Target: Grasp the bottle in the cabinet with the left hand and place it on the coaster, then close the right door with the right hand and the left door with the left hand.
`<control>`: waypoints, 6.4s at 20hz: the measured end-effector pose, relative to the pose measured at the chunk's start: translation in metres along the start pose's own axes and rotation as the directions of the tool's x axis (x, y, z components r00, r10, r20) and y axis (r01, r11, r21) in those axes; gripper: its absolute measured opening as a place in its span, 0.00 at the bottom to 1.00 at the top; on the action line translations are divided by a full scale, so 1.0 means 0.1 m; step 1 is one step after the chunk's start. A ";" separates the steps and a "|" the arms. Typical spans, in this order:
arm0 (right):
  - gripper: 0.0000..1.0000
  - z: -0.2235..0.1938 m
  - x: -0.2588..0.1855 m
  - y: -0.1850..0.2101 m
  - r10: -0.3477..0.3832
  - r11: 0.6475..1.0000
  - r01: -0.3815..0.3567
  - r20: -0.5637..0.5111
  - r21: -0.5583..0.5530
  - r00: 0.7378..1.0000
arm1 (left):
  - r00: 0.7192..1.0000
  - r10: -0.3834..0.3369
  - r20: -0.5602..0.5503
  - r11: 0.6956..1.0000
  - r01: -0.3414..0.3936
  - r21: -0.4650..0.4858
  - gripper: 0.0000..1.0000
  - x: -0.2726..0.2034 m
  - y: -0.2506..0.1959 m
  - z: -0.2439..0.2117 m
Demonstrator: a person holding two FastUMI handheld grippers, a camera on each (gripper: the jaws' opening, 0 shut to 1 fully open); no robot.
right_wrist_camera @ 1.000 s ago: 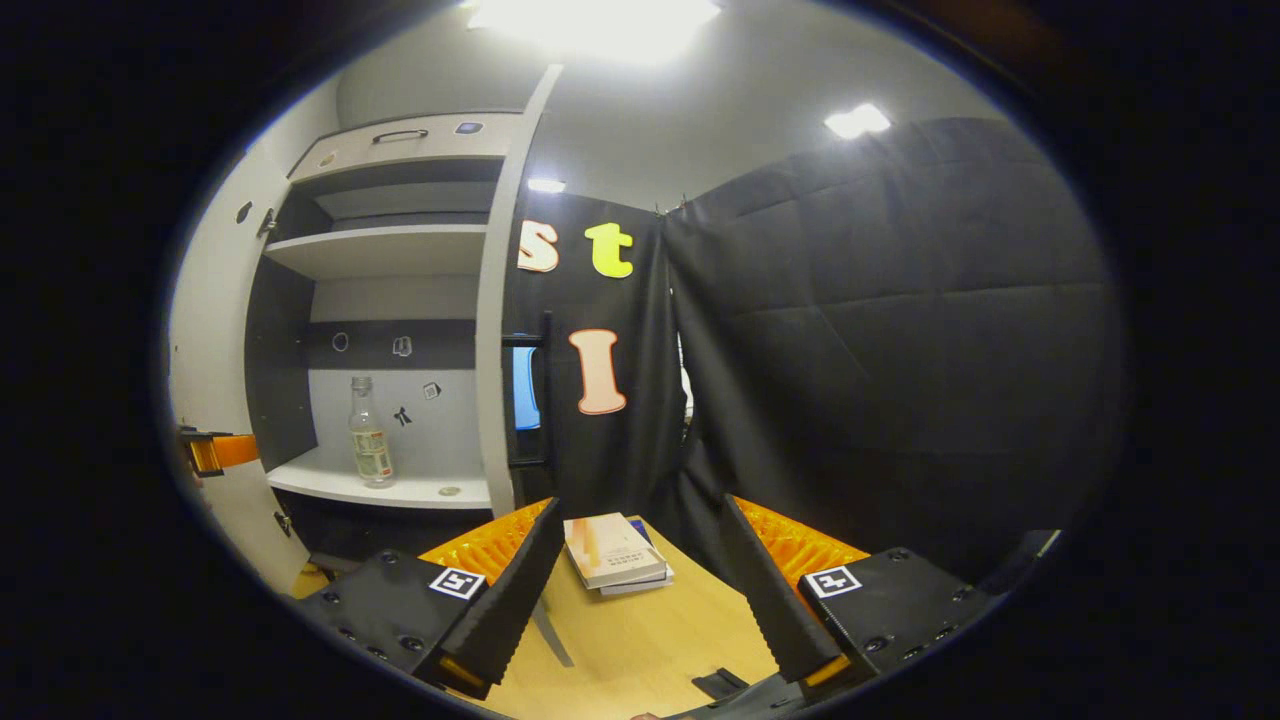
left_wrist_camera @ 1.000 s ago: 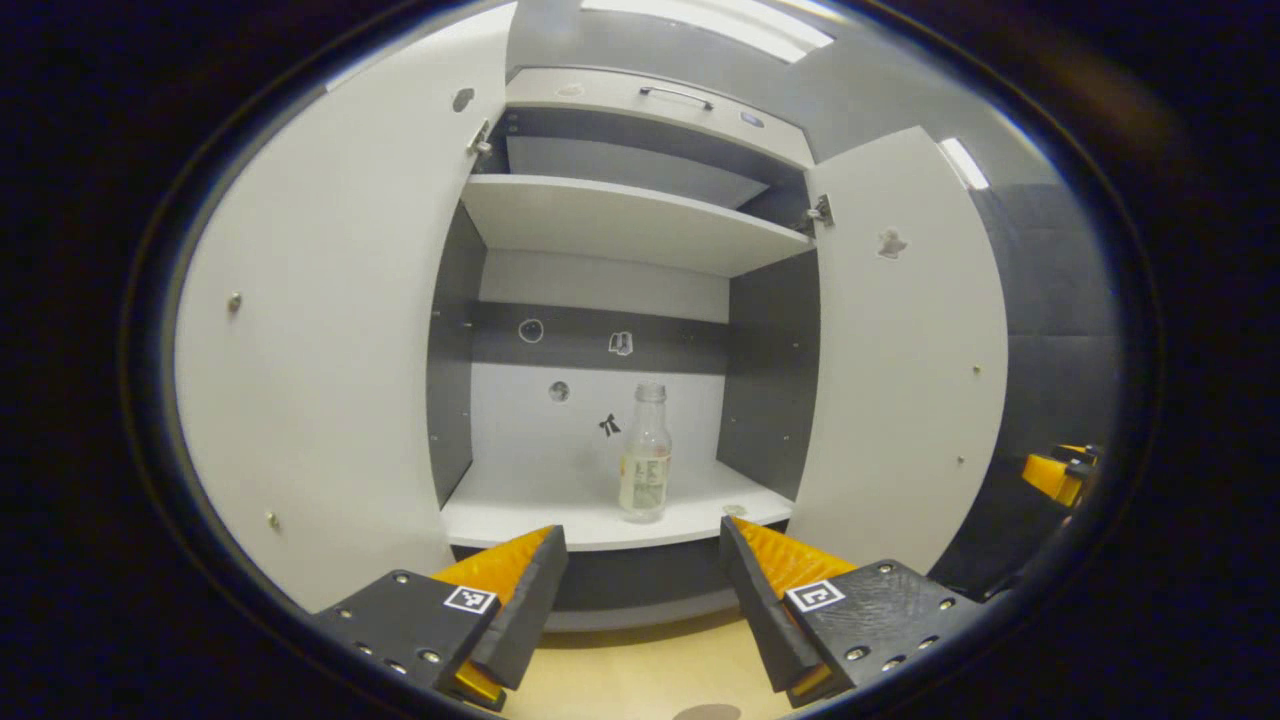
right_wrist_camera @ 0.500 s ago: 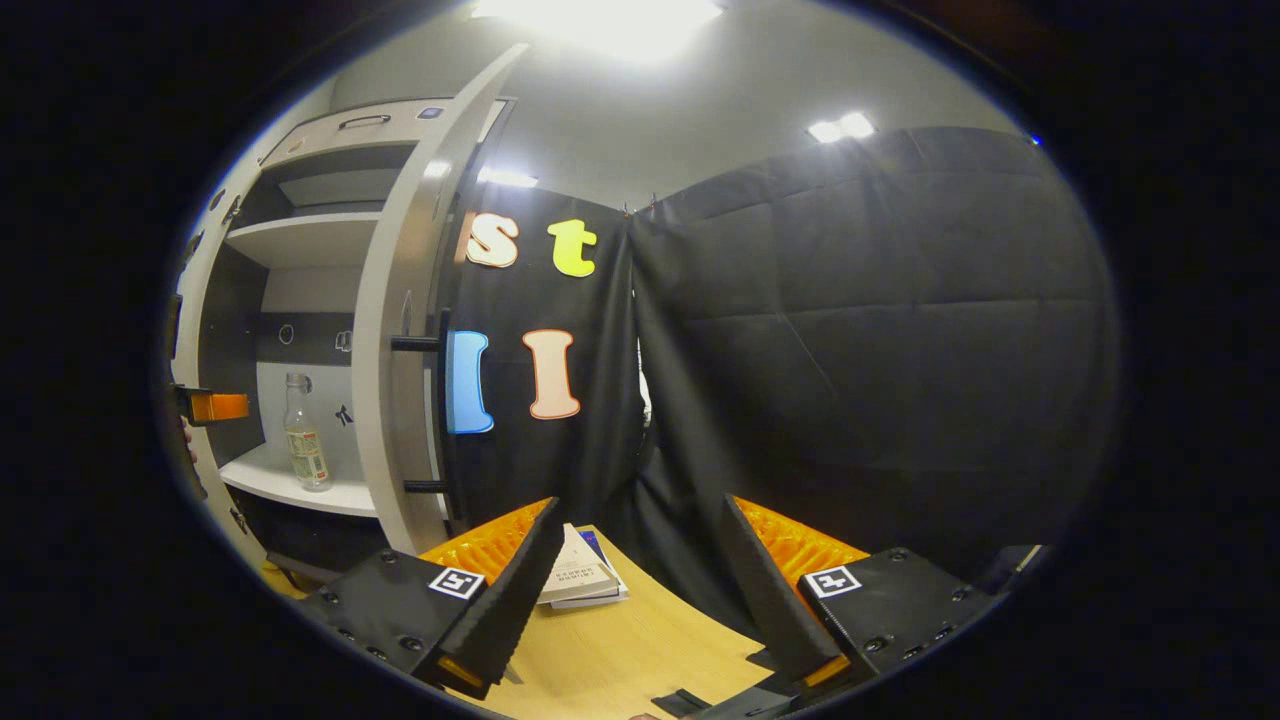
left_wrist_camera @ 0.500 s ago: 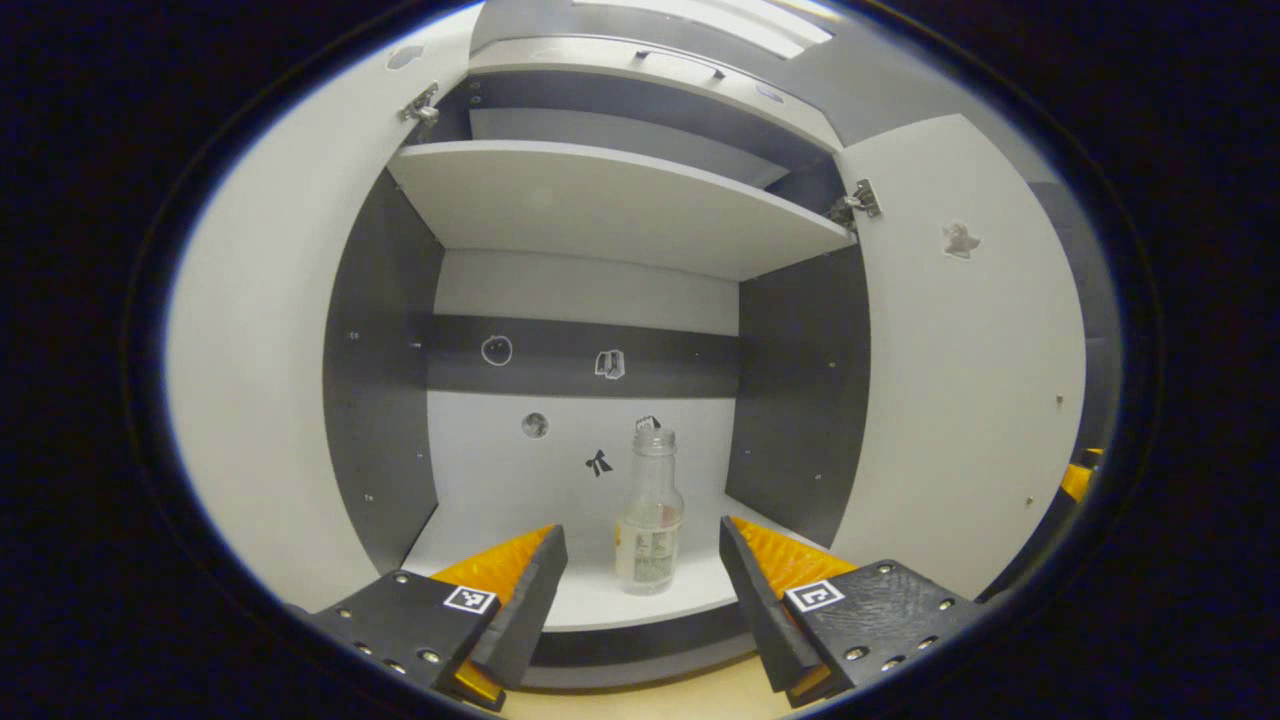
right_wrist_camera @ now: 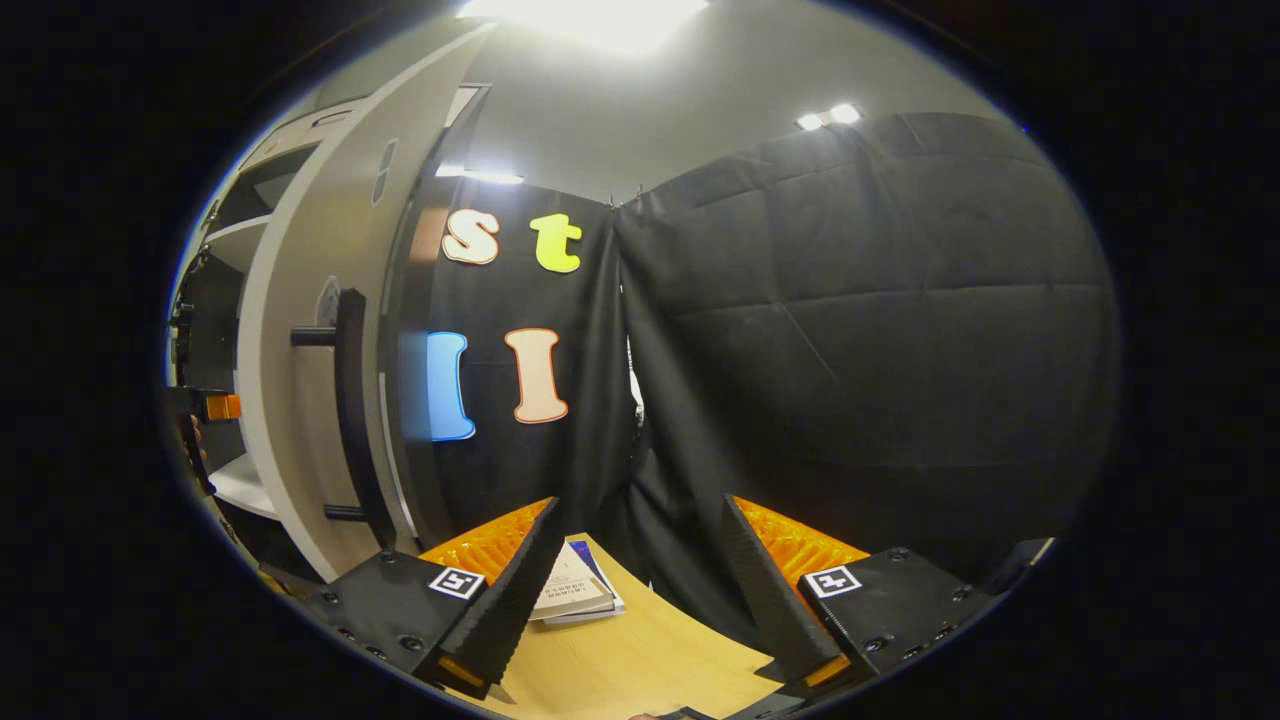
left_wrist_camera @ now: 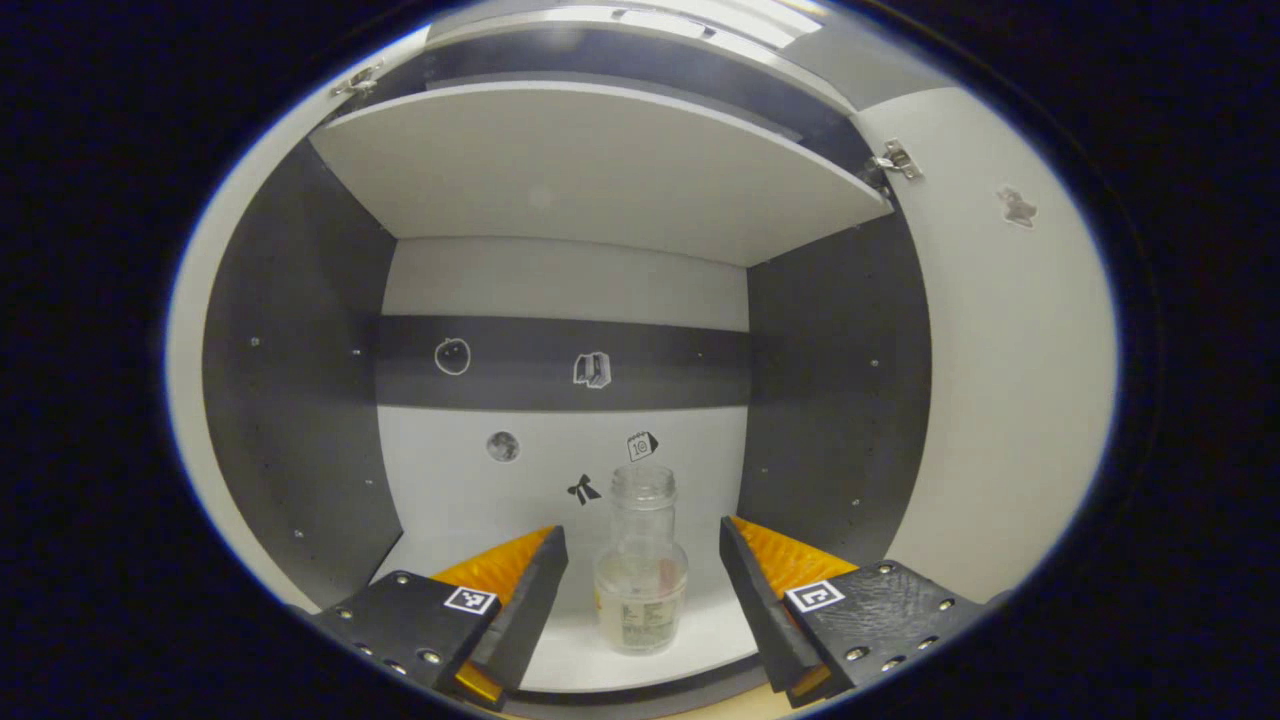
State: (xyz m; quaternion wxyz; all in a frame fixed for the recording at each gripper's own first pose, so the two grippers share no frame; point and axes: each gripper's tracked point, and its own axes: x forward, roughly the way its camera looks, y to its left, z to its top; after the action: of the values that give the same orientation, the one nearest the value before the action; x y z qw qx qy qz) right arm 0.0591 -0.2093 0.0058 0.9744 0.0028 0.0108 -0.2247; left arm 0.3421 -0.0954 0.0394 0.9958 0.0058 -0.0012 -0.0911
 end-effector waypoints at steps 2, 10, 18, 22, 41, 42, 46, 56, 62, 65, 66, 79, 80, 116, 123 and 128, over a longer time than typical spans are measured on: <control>0.96 -0.03 0.05 -0.03 -0.011 1.000 0.011 -0.005 0.005 1.000 | 1.000 0.004 -0.004 1.000 -0.004 0.002 0.85 0.13 -0.02 -0.01; 0.96 -0.07 0.23 -0.21 -0.063 0.998 0.063 -0.004 0.019 0.998 | 0.999 0.034 -0.001 0.998 -0.033 0.062 0.71 0.42 0.05 -0.02; 0.96 -0.11 0.40 -0.10 -0.033 0.999 0.033 -0.007 0.011 0.999 | 0.999 0.038 -0.036 0.996 -0.035 0.079 0.42 0.41 0.06 -0.07; 1.00 -0.10 0.40 -0.04 -0.009 1.000 0.009 -0.004 0.003 1.000 | 0.999 0.014 -0.037 0.999 -0.013 0.045 0.42 0.26 0.02 -0.03; 0.96 0.04 0.00 0.19 0.065 0.998 -0.065 0.021 -0.018 0.998 | 0.992 -0.125 -0.030 0.990 0.126 0.056 0.43 -1.32 -0.11 0.10; 0.96 0.05 -0.03 0.20 0.067 0.998 -0.067 0.022 -0.023 0.997 | 0.991 -0.127 -0.035 0.990 0.129 0.049 0.39 -1.40 -0.11 0.02; 0.96 0.10 -0.13 0.22 0.076 0.997 -0.076 0.022 -0.027 0.997 | 0.990 -0.128 -0.060 0.988 0.132 0.076 0.39 -1.70 -0.05 -0.32; 0.96 0.05 -0.54 0.12 0.061 0.998 -0.061 -0.031 -0.005 0.998 | 0.982 -0.164 -0.097 0.987 0.163 -0.017 0.42 -2.30 -0.22 -1.45; 0.96 -0.04 -0.81 0.03 0.037 0.999 -0.037 -0.056 -0.004 0.998 | 0.972 -0.211 -0.103 0.977 0.206 -0.057 0.39 -2.39 -0.55 -2.13; 0.96 -0.07 -0.91 0.00 0.034 0.999 -0.035 -0.059 -0.015 0.998 | 0.960 -0.250 -0.129 0.968 0.244 -0.061 0.44 -2.41 -0.81 -2.46; 1.00 -0.06 -0.95 -0.02 0.029 0.999 -0.030 -0.058 -0.018 0.998 | 0.954 -0.265 -0.141 0.964 0.258 -0.063 0.39 -2.41 -0.89 -2.56; 1.00 -0.17 -1.04 -0.01 0.032 0.997 -0.038 -0.091 -0.066 0.995 | 0.914 -0.328 -0.237 0.942 0.335 -0.011 0.43 -2.68 -1.38 -3.36; 1.00 -0.17 -1.04 0.02 0.039 0.997 -0.045 -0.088 -0.070 0.995 | 0.917 -0.330 -0.226 0.941 0.338 0.000 0.43 -2.72 -1.38 -3.34; 1.00 0.42 0.31 0.50 0.451 0.891 -0.447 0.039 -0.084 0.892 | 0.929 0.352 -0.116 0.933 -0.359 -0.042 0.93 -3.30 -0.56 -0.59; 1.00 0.43 0.34 0.81 0.613 0.790 -0.613 -0.019 0.018 0.790 | 0.903 0.428 -0.031 0.902 -0.429 -0.042 0.92 -3.41 -0.45 -0.08; 0.92 0.55 0.24 0.95 0.680 0.732 -0.673 -0.045 0.109 0.732 | 0.900 0.434 -0.026 0.899 -0.435 -0.059 0.93 -3.46 -0.26 -0.20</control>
State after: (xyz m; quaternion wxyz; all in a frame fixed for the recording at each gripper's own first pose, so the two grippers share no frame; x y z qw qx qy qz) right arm 0.1234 -0.1346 0.0608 0.9870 0.0574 0.0391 0.1453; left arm -0.0029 -0.0580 0.0186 0.9907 -0.0258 0.0063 0.1333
